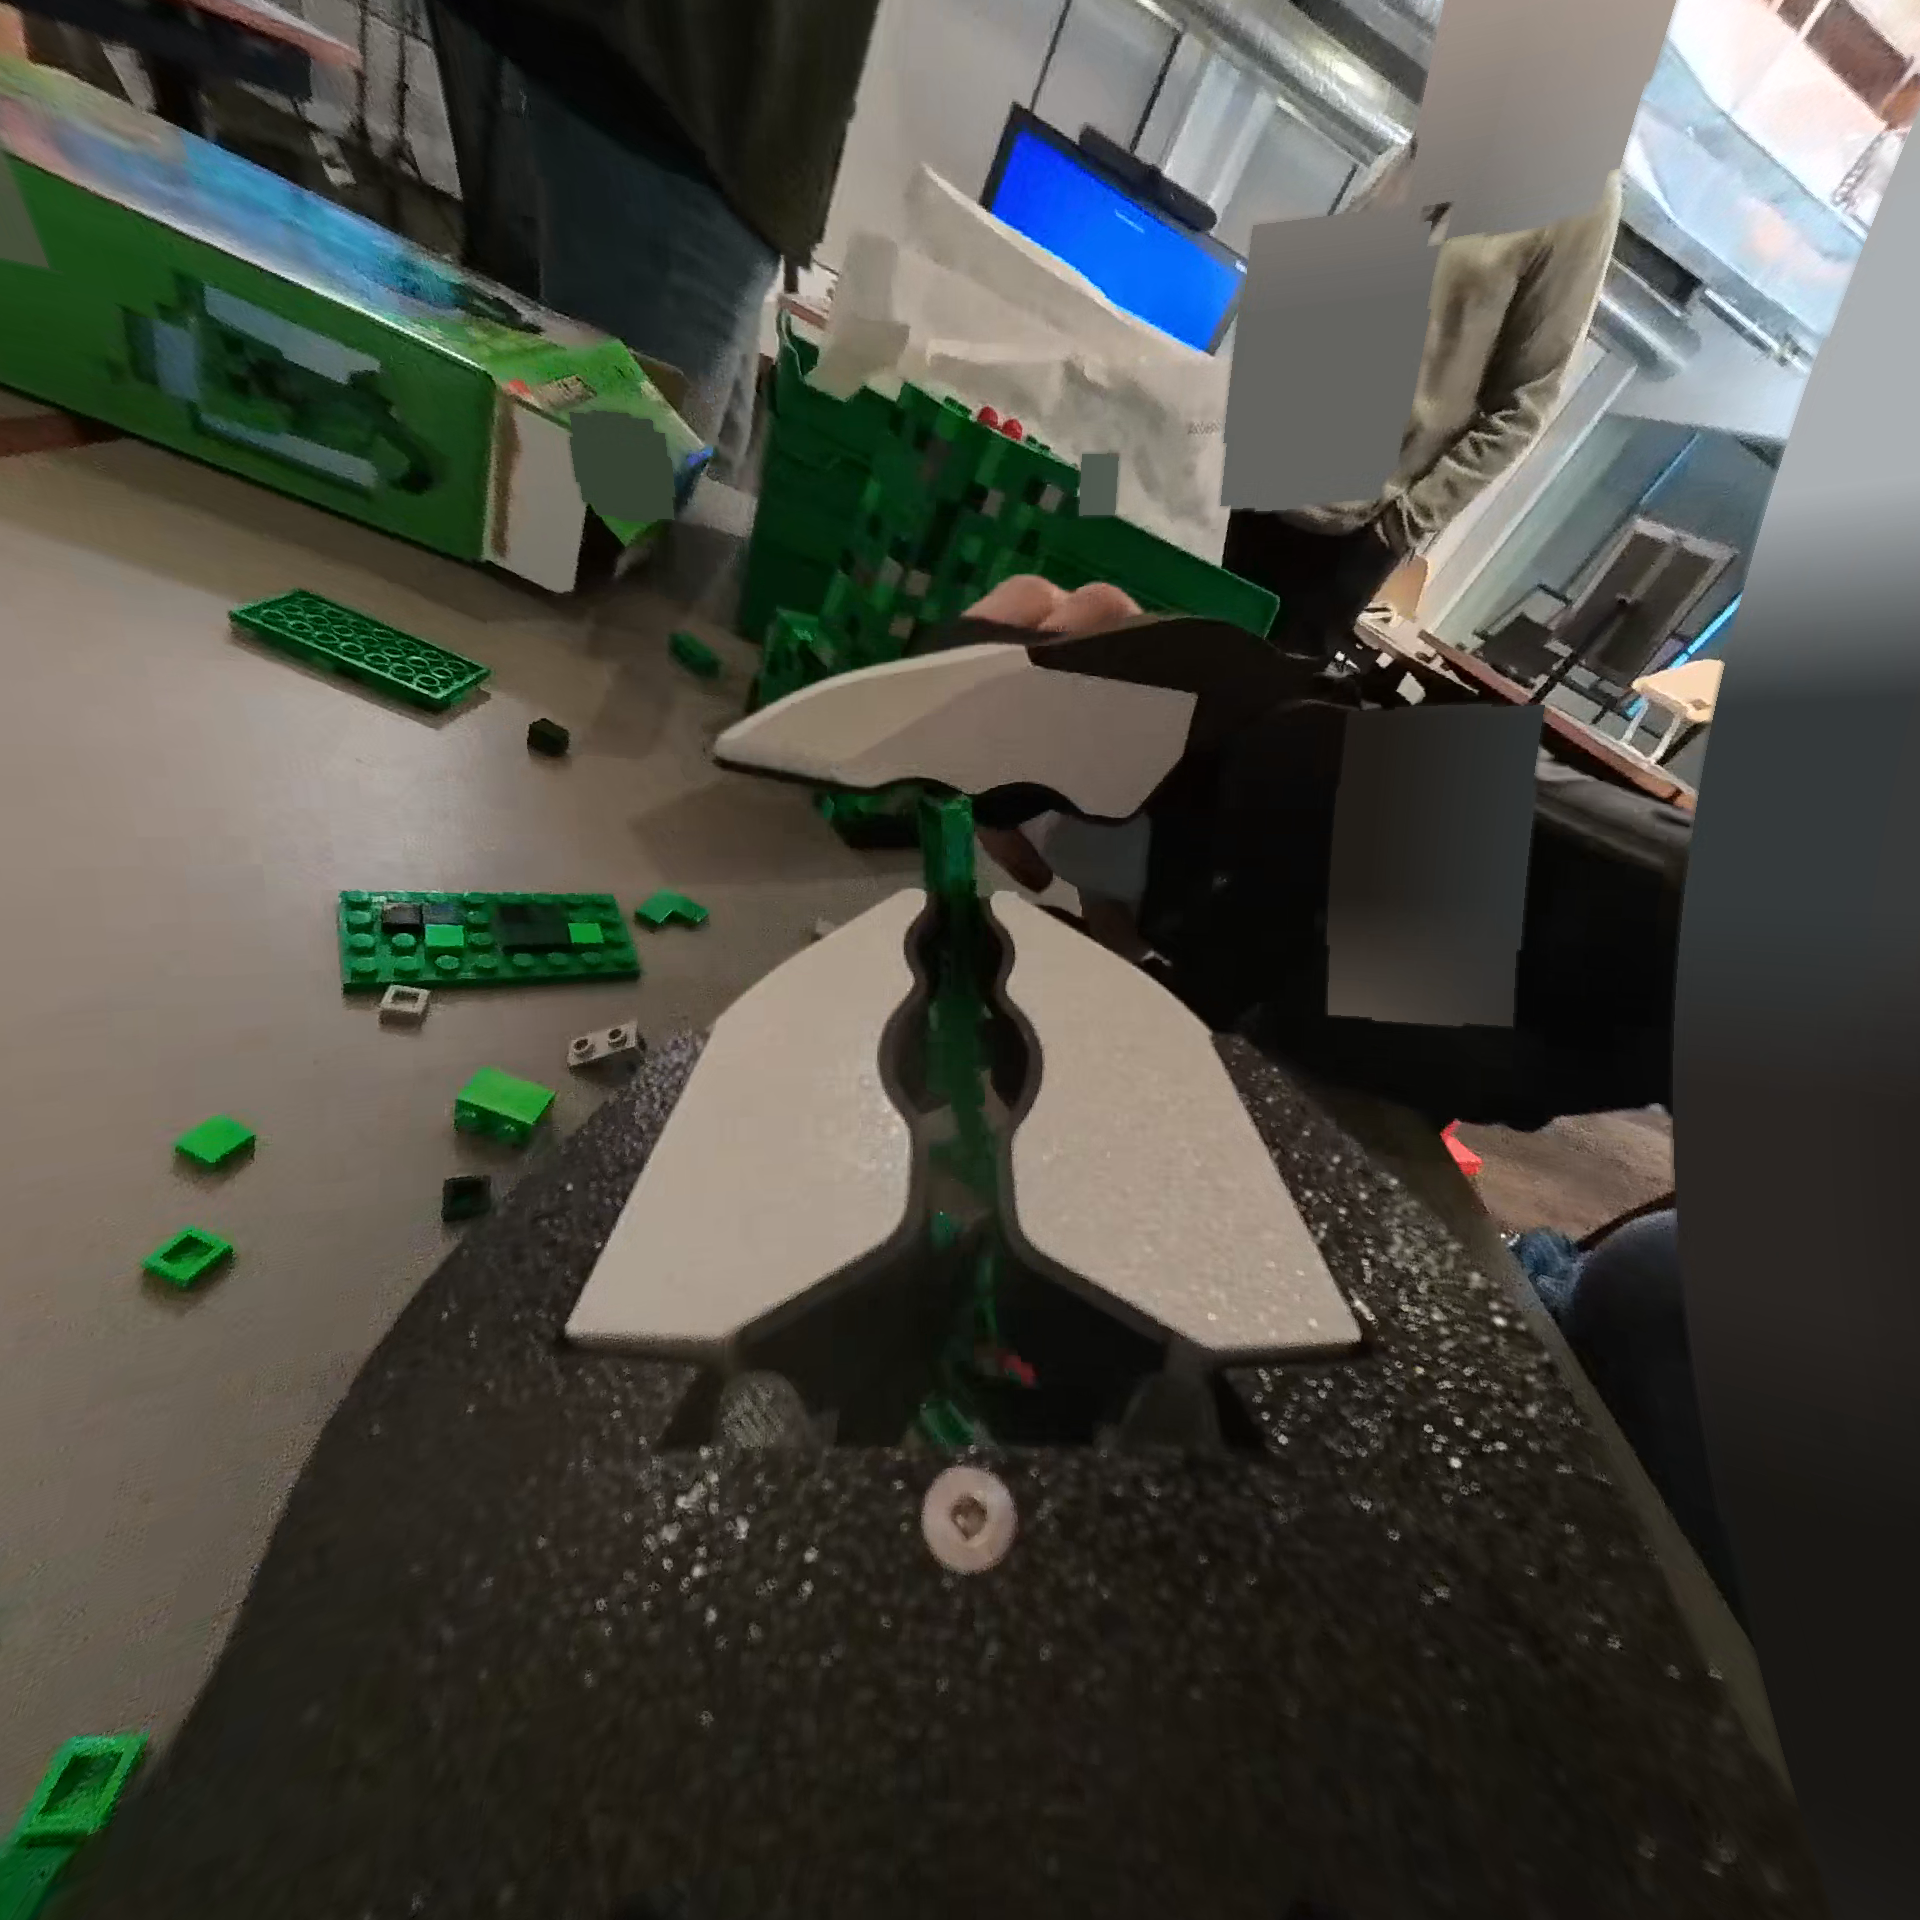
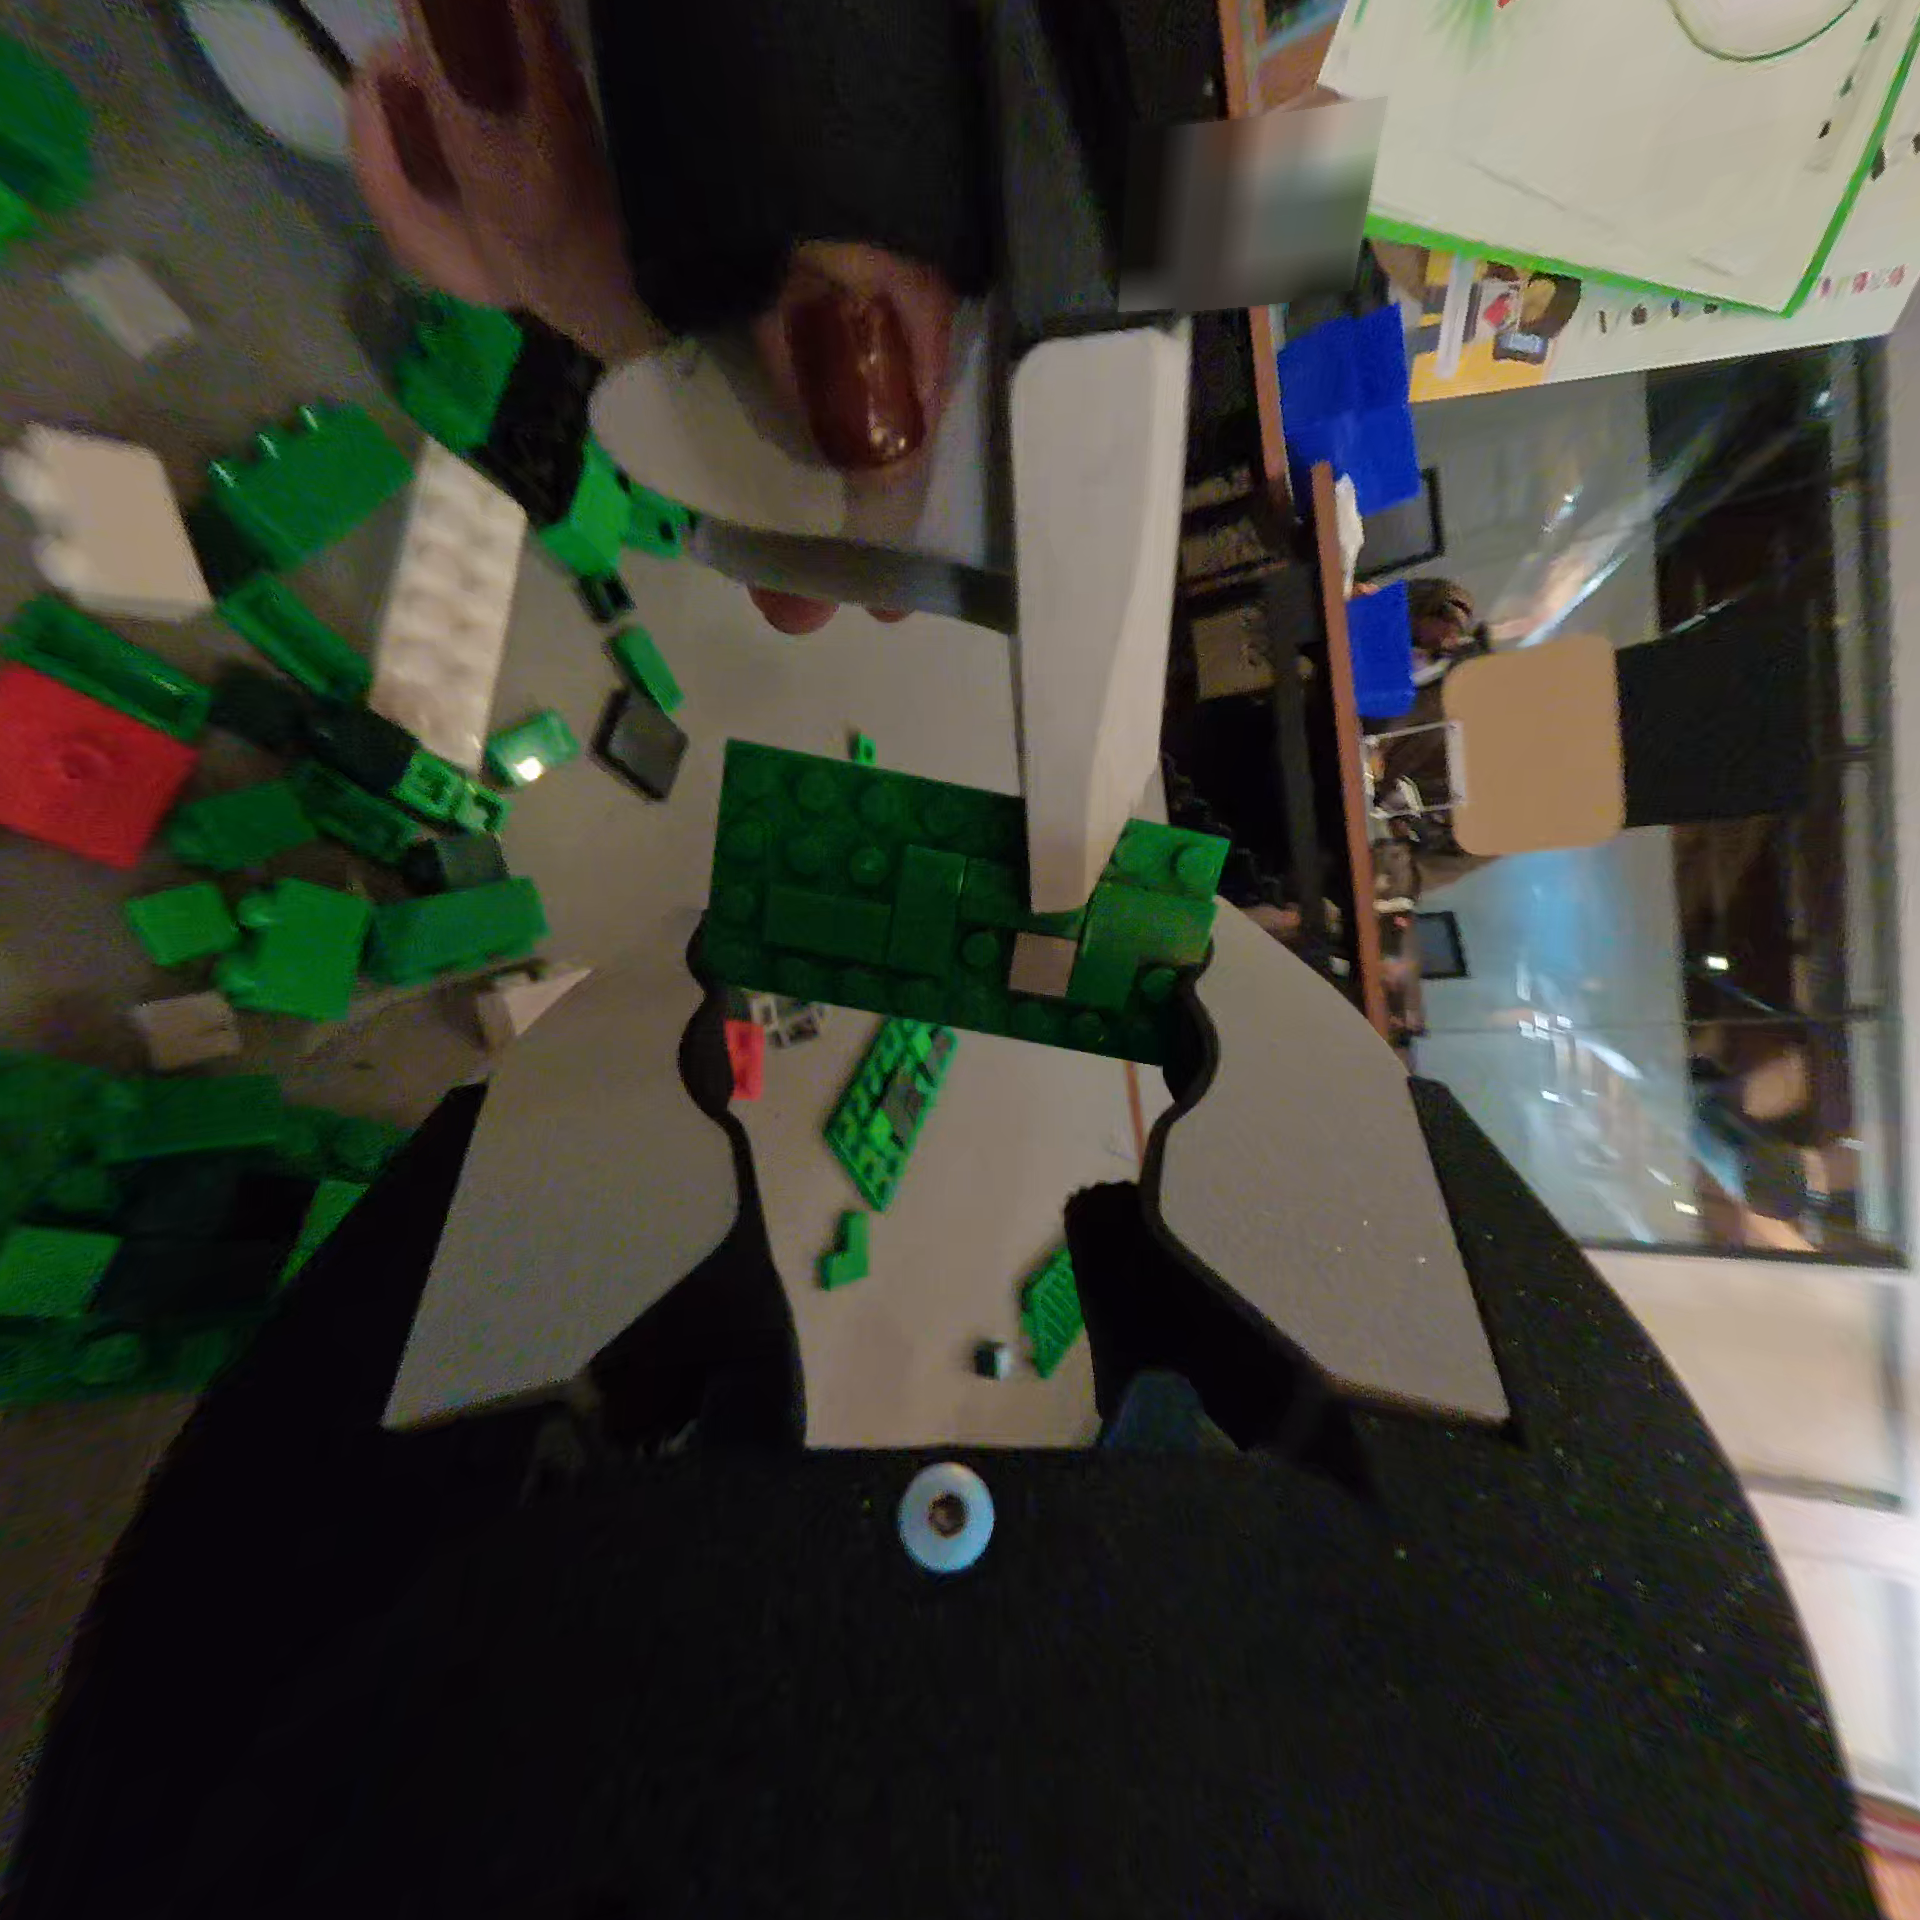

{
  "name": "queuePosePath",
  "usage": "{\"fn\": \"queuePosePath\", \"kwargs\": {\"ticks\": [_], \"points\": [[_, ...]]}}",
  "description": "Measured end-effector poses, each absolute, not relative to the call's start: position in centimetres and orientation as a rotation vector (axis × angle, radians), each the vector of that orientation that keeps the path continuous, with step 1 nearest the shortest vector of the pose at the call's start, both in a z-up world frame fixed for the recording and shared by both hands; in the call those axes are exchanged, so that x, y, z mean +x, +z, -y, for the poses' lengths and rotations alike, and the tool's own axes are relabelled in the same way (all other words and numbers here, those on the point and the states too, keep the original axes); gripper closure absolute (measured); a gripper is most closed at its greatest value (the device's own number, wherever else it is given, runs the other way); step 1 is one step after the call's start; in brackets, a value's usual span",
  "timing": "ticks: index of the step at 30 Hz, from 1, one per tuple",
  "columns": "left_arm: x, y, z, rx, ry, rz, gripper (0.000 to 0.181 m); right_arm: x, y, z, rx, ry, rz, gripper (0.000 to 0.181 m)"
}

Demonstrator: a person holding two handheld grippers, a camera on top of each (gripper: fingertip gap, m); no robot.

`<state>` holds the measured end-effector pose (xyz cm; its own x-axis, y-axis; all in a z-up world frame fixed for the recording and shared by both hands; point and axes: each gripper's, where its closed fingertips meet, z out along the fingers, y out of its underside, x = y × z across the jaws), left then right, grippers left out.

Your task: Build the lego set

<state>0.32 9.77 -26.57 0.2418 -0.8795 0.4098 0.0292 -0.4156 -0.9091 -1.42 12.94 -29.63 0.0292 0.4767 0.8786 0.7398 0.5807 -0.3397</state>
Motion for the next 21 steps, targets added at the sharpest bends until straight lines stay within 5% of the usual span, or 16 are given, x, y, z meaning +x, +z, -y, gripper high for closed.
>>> {"fn": "queuePosePath", "kwargs": {"ticks": [8, 21], "points": [[0.0, -26.7, -11.2, -1.691, -1.189, -0.661, 0.176, -2.4, -29.9, -13.5, -1.318, -0.095, 1.475, 0.08], [-0.5, -27.4, -11.7, -1.765, -1.46, -0.39, 0.177, -2.5, -30.0, -15.8, -1.181, -0.554, 1.445, 0.091]]}}
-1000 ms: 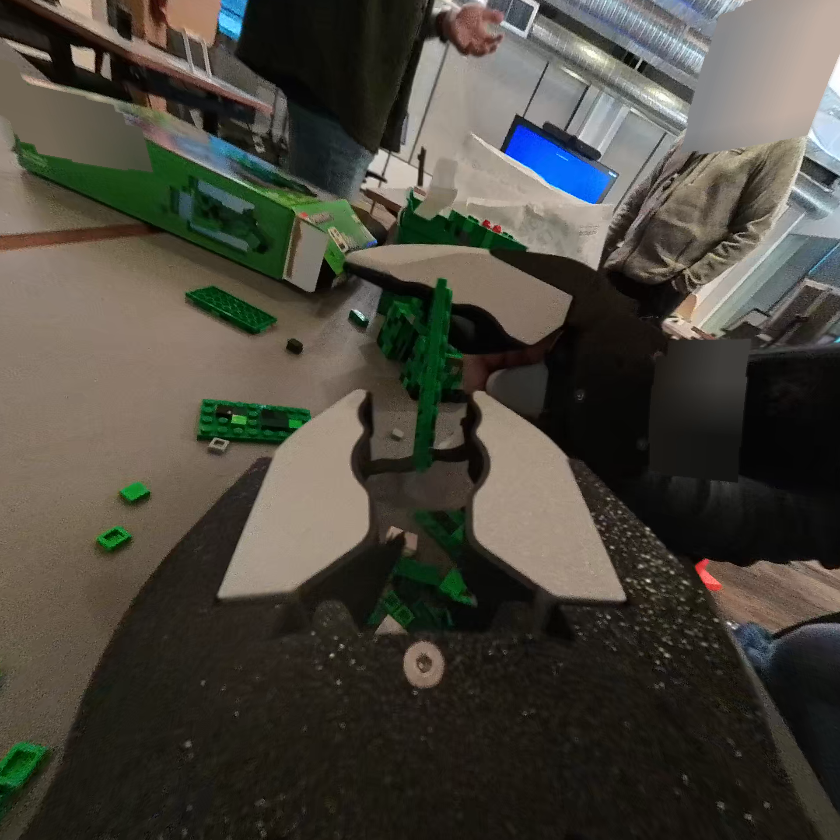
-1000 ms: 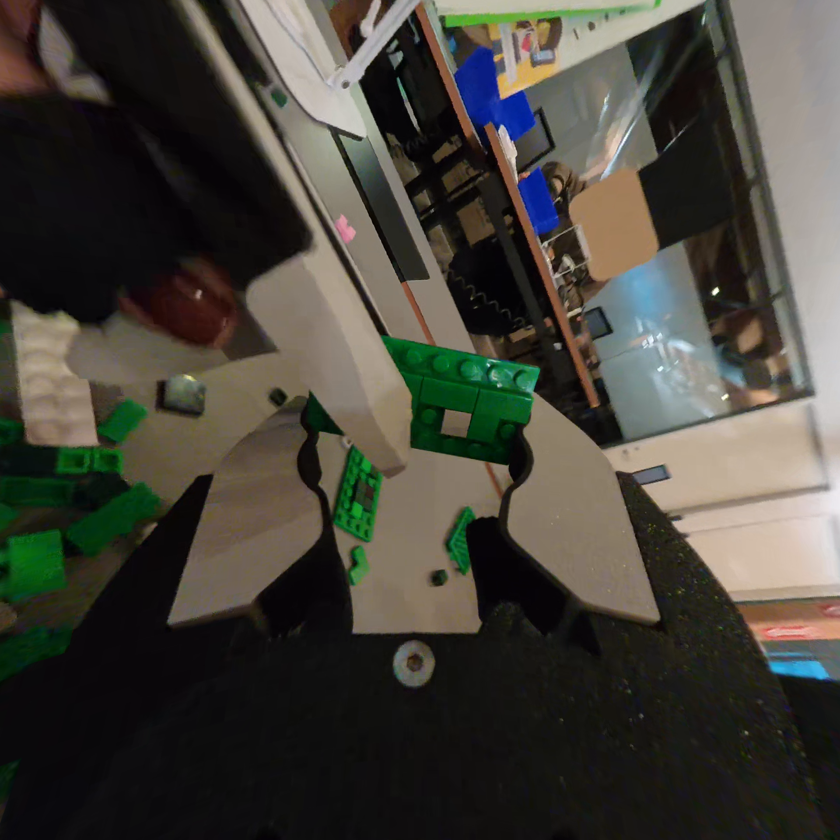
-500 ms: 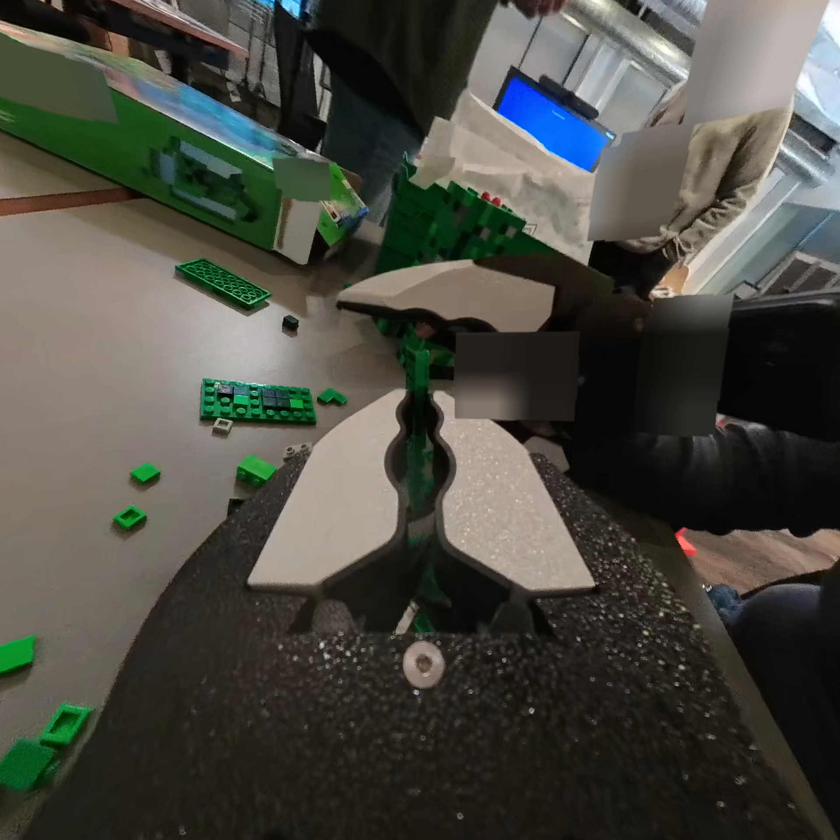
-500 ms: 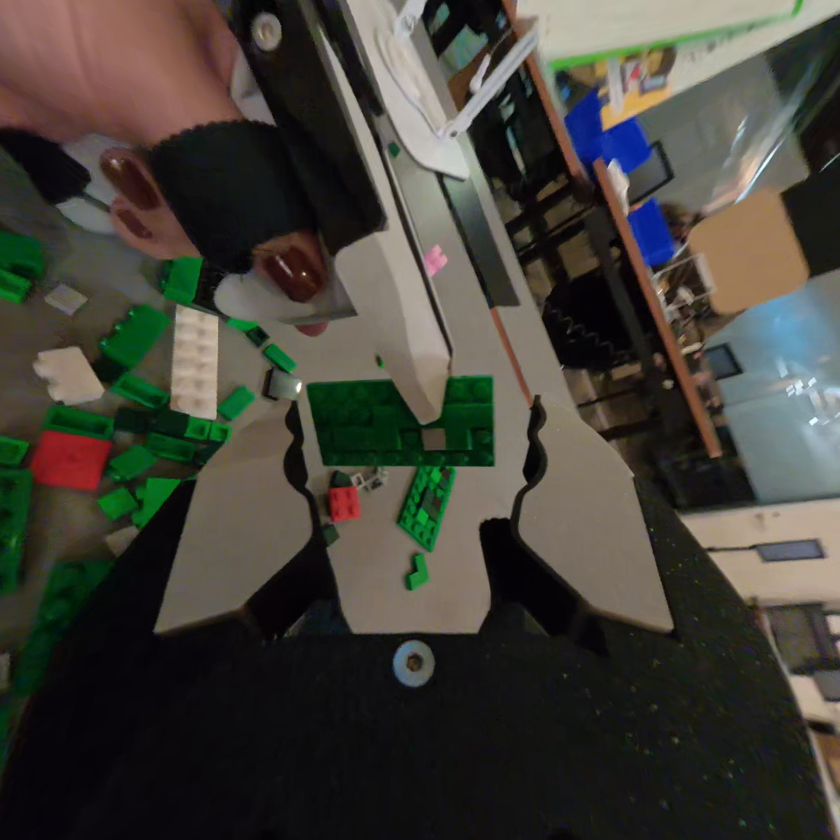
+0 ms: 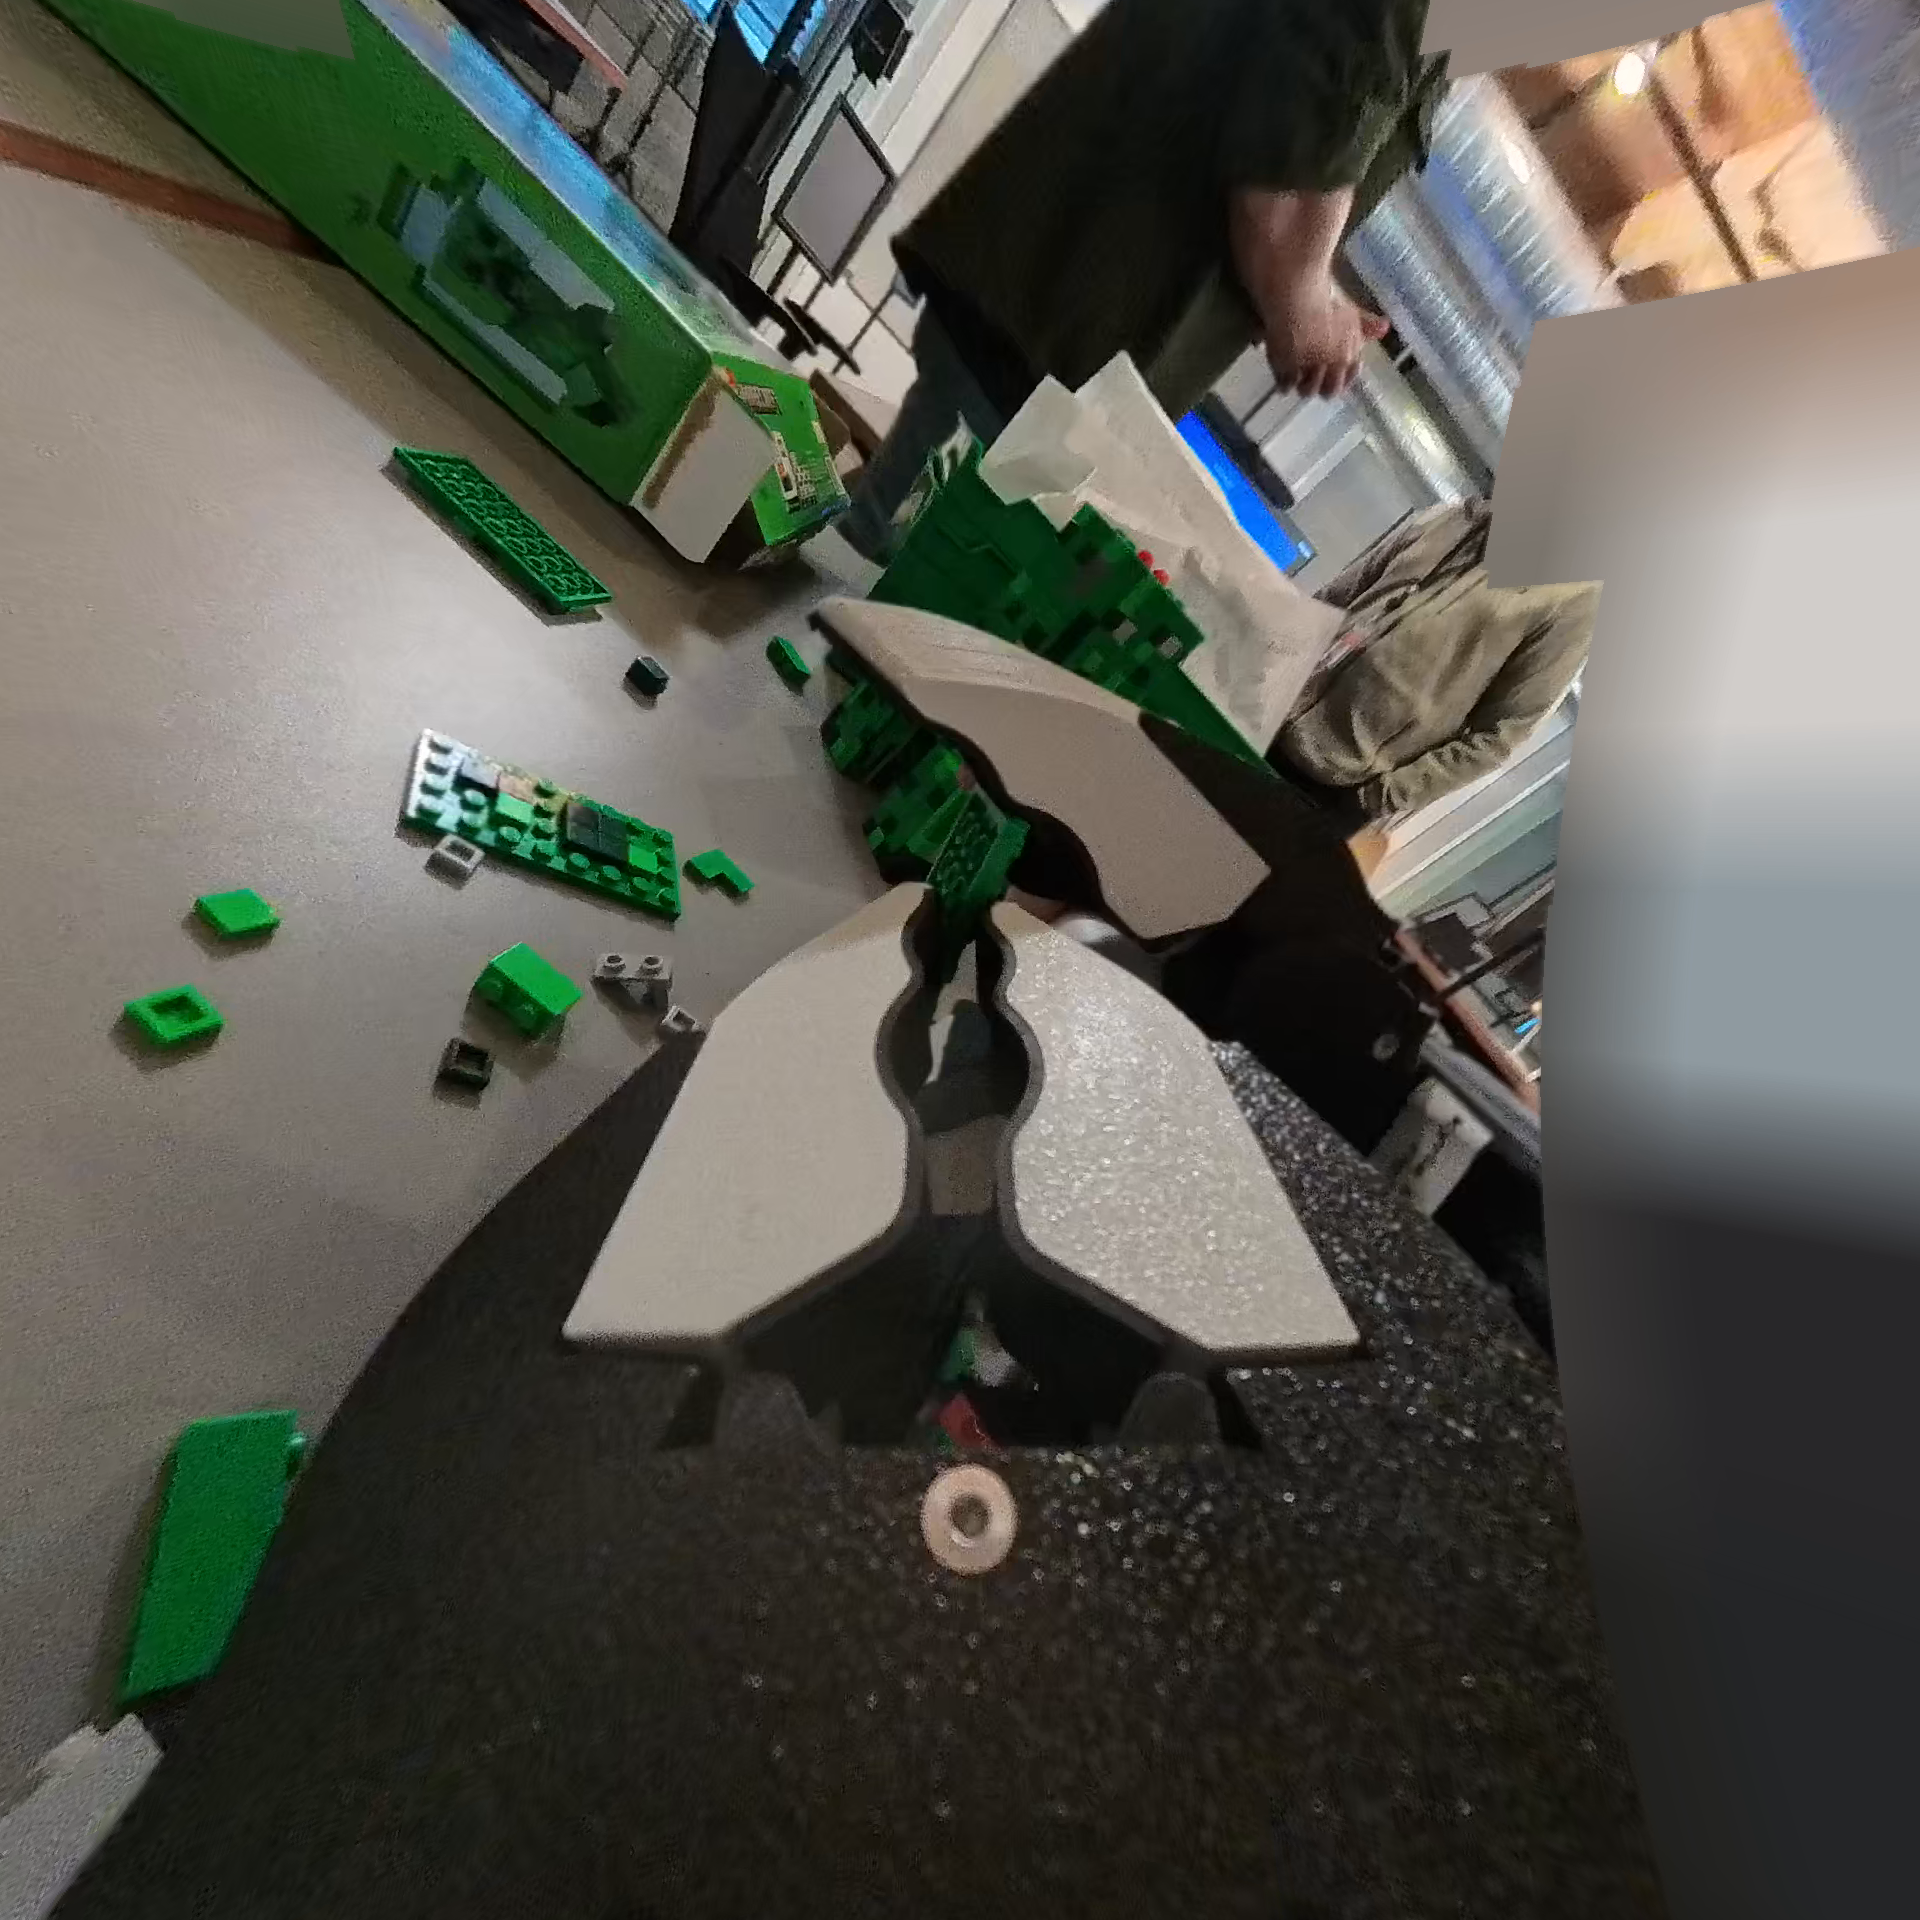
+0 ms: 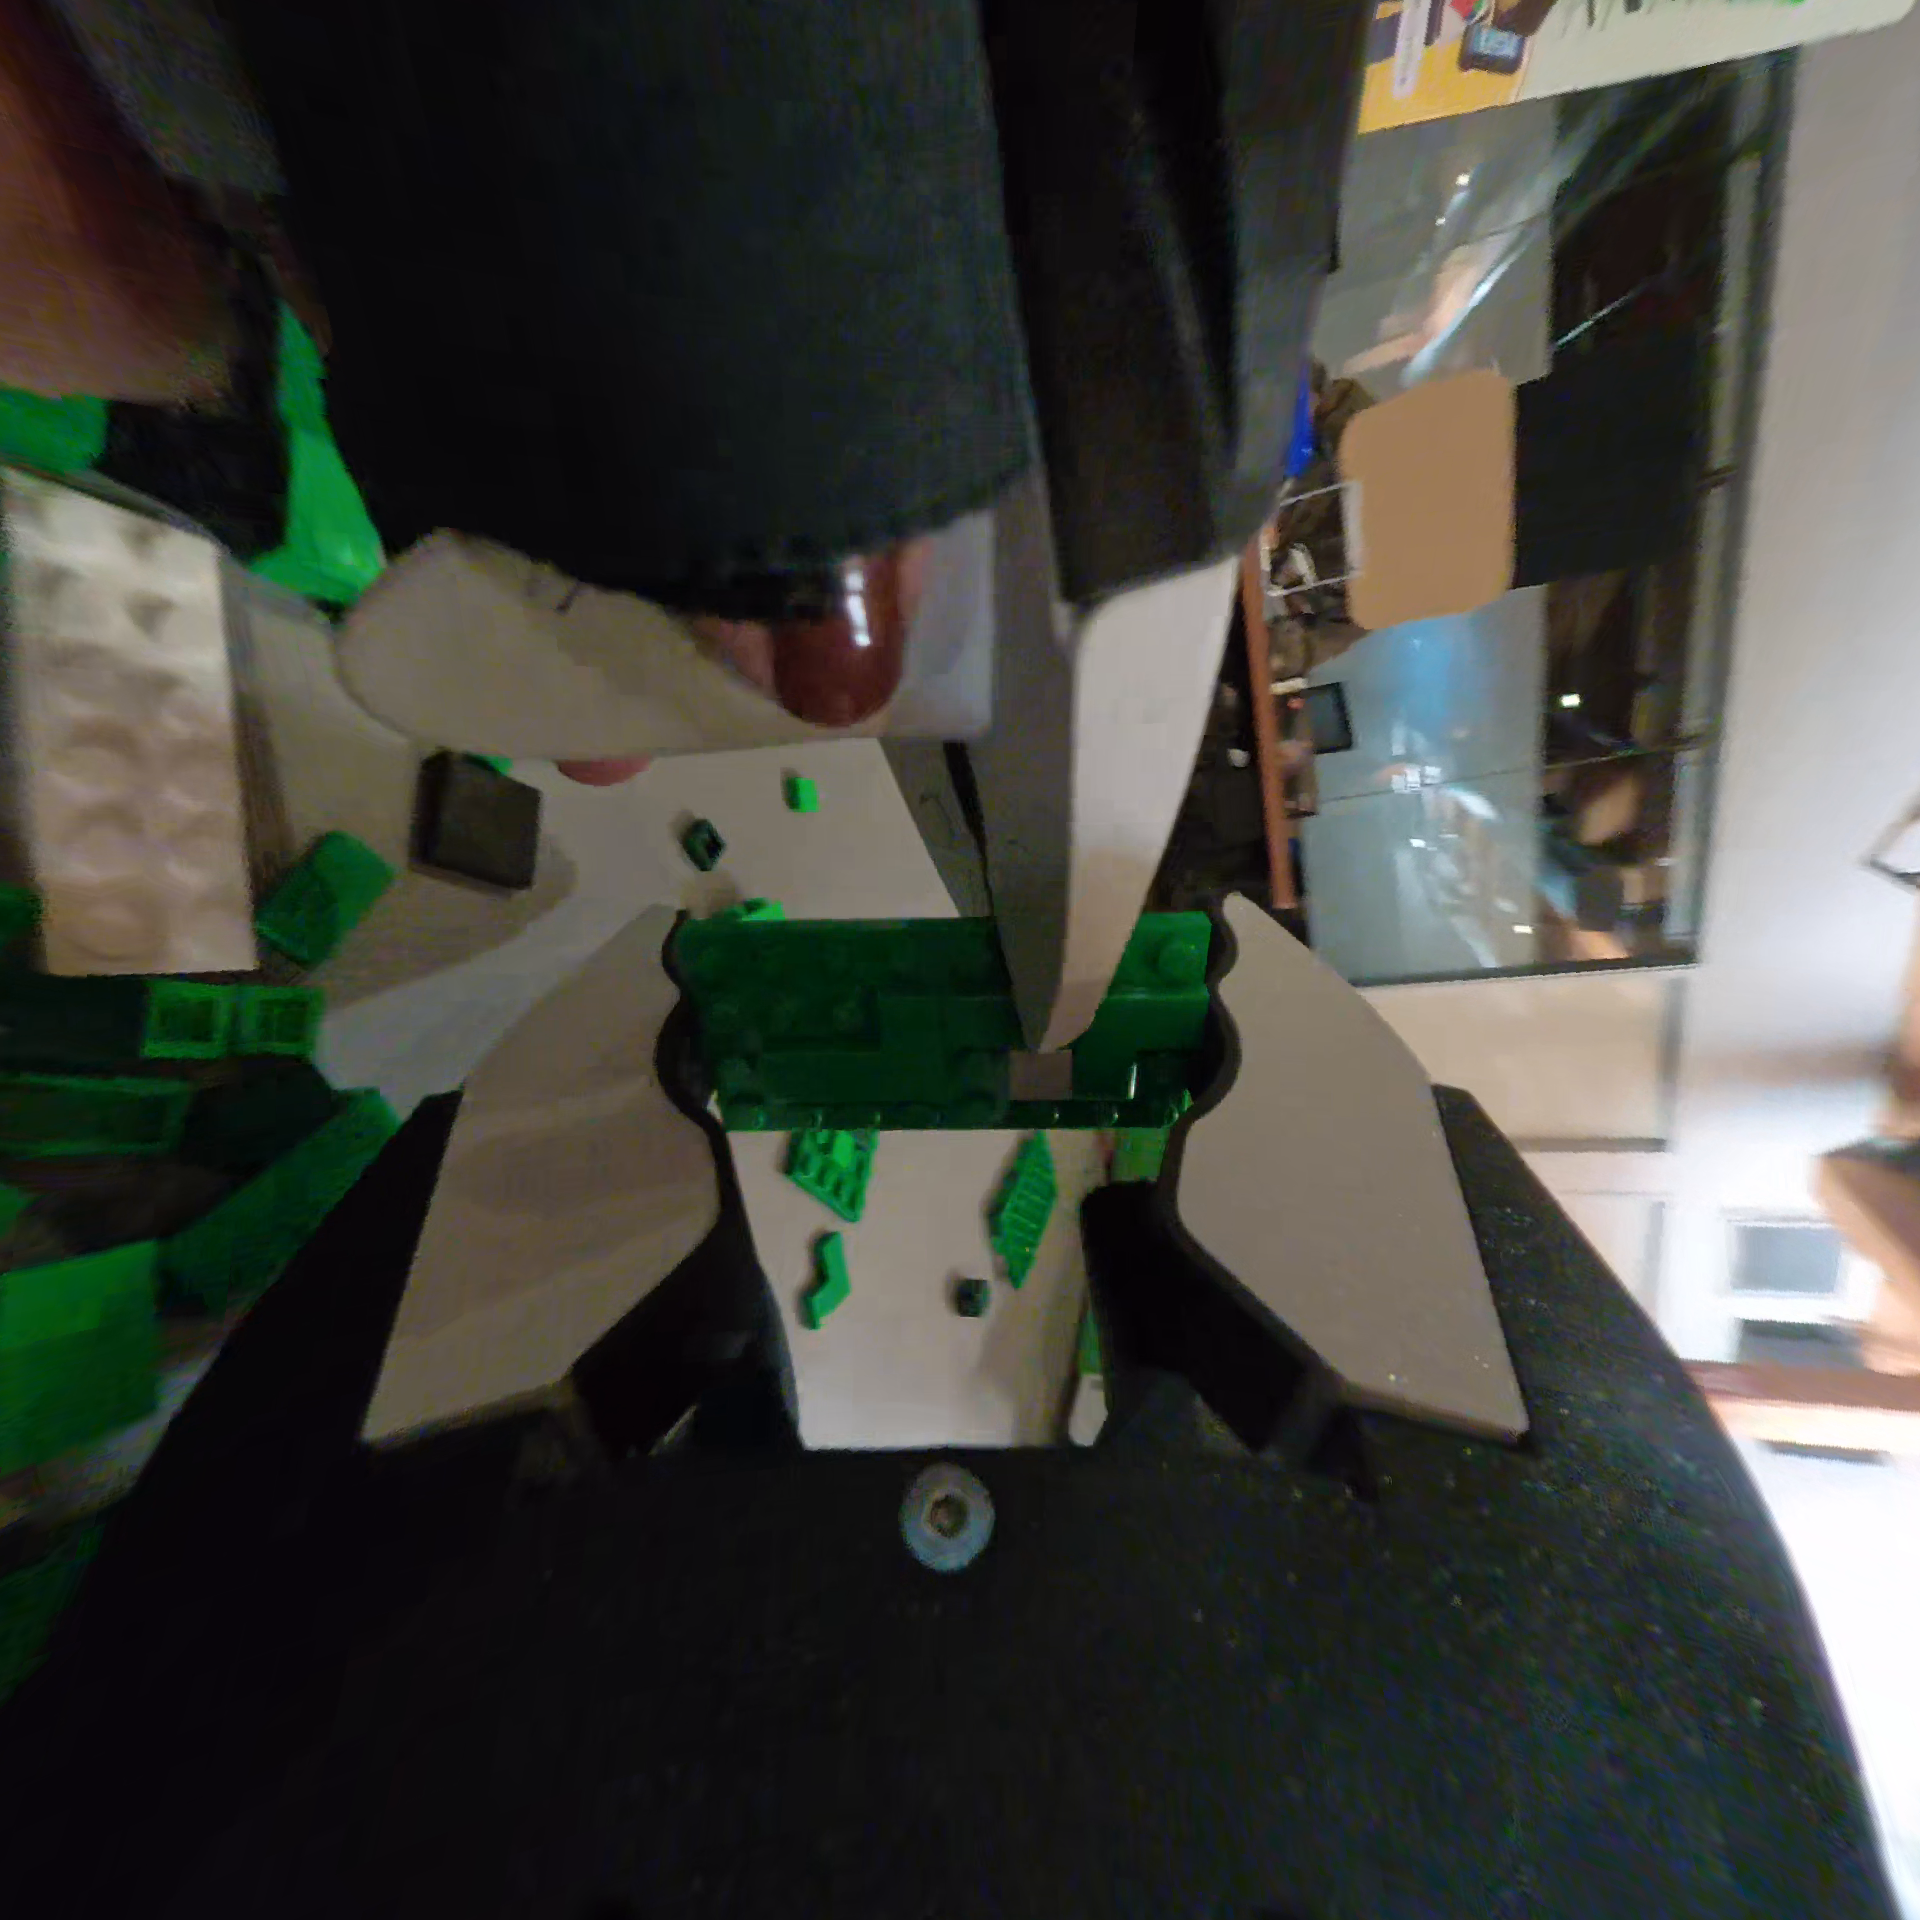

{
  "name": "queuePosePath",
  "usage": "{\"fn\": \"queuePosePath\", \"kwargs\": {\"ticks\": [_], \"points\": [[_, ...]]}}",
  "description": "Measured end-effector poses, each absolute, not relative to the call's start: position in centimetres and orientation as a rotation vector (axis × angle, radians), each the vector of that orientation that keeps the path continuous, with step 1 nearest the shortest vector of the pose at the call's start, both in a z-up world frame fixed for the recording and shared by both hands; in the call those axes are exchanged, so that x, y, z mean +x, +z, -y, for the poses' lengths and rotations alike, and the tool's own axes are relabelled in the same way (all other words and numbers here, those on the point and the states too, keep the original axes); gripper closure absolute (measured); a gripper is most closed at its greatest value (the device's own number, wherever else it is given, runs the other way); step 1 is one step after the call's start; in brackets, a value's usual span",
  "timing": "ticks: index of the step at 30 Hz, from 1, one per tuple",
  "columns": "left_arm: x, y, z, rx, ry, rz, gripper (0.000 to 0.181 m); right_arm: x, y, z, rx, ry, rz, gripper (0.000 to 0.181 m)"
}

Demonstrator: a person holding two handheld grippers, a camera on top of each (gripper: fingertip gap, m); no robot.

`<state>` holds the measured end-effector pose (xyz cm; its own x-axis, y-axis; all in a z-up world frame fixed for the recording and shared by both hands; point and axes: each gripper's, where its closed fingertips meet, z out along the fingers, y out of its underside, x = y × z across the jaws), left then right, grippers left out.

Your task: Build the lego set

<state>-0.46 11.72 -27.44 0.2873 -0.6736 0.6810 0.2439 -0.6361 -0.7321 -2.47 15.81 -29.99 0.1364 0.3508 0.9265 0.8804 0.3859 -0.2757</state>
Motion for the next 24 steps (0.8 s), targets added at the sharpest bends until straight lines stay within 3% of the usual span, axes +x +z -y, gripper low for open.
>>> {"fn": "queuePosePath", "kwargs": {"ticks": [16, 22, 24], "points": [[-0.6, -27.1, -12.1, -1.704, -1.705, -0.152, 0.175, -2.7, -28.7, -16.6, -0.925, -0.719, 1.403, 0.091], [-0.3, -28.6, -11.9, -1.826, -1.147, -0.656, 0.174, -2.6, -30.8, -15.8, -1.053, -0.498, 1.533, 0.091], [-0.1, -29.6, -11.6, -1.862, -0.99, -0.798, 0.165, -2.5, -31.0, -15.5, -1.077, -0.439, 1.561, 0.091]]}}
